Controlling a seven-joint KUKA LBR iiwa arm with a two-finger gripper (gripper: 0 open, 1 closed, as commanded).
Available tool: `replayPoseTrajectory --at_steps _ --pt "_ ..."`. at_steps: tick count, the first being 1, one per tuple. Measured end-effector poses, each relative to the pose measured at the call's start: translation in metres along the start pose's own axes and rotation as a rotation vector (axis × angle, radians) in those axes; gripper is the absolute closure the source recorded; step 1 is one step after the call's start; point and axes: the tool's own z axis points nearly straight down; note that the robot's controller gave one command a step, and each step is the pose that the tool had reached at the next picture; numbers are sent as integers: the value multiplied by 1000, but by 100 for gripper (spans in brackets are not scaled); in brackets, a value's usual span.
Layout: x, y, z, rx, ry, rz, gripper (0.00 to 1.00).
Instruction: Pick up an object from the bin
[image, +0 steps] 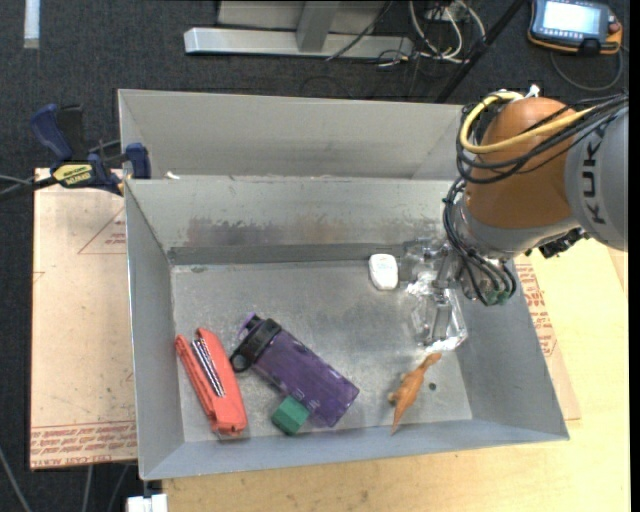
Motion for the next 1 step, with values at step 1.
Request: replayPoseTrajectory --at_steps 1 --pt "-1 0 -4 1 -6 -1 0"
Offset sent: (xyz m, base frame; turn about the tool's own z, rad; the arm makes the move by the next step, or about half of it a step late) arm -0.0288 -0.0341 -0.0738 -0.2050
